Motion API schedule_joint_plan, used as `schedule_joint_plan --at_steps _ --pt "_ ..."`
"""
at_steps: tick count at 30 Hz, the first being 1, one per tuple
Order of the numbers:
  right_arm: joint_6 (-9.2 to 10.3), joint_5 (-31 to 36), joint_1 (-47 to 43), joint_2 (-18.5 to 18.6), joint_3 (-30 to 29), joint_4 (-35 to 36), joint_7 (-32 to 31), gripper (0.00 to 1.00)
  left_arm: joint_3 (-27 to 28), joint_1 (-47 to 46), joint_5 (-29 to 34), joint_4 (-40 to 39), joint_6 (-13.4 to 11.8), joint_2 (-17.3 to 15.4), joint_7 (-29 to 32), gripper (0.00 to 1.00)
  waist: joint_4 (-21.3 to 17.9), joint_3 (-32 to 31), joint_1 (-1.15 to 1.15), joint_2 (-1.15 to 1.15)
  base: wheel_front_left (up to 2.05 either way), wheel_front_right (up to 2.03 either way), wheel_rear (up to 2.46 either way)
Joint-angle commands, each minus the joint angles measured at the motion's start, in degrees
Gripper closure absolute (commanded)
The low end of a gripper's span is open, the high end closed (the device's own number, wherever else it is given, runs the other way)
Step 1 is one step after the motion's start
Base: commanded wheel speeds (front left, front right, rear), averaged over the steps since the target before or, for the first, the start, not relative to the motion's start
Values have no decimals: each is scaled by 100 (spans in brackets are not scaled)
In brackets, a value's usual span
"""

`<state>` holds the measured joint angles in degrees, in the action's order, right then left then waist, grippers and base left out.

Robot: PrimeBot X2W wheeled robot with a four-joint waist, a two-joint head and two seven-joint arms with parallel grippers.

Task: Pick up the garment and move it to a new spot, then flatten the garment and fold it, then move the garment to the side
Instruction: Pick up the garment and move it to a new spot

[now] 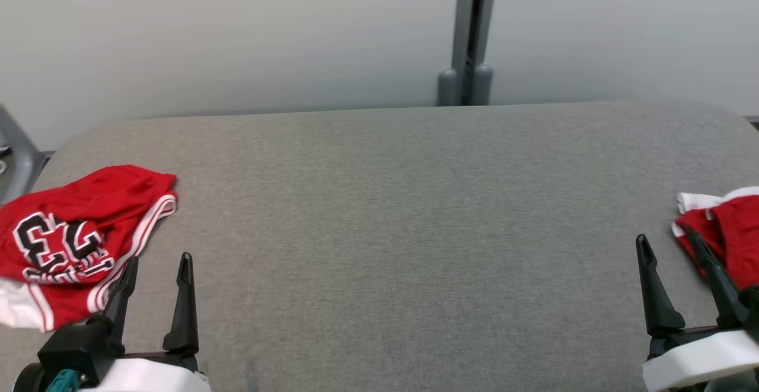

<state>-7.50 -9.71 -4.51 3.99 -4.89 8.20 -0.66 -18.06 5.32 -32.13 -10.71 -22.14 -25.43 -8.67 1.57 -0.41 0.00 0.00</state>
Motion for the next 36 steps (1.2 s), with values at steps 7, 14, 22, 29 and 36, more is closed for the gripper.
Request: schedule_joint_plan --at_steps 7,14,22,29,36 --pt "2 -27 21 -14 158 140 -24 0 75 -384 -64 67 175 -59 -104 0 1050 86 0 0 0 0 0" --pt "2 -69 184 -2 405 163 -98 0 213 -601 -174 260 316 -19 -291 0 1958 159 0 0 0 0 0" --pt "2 -125 256 -13 526 88 -104 0 305 -673 -234 416 475 -4 -448 0 2520 197 0 0 0 0 0" --pt "2 -143 290 -25 546 79 -104 0 375 -724 -247 504 622 26 -546 0 2624 259 0 0 0 0 0" --pt "2 -141 389 -19 555 141 -143 0 530 -887 -197 488 706 120 -612 0 2546 414 0 0 0 0 0"
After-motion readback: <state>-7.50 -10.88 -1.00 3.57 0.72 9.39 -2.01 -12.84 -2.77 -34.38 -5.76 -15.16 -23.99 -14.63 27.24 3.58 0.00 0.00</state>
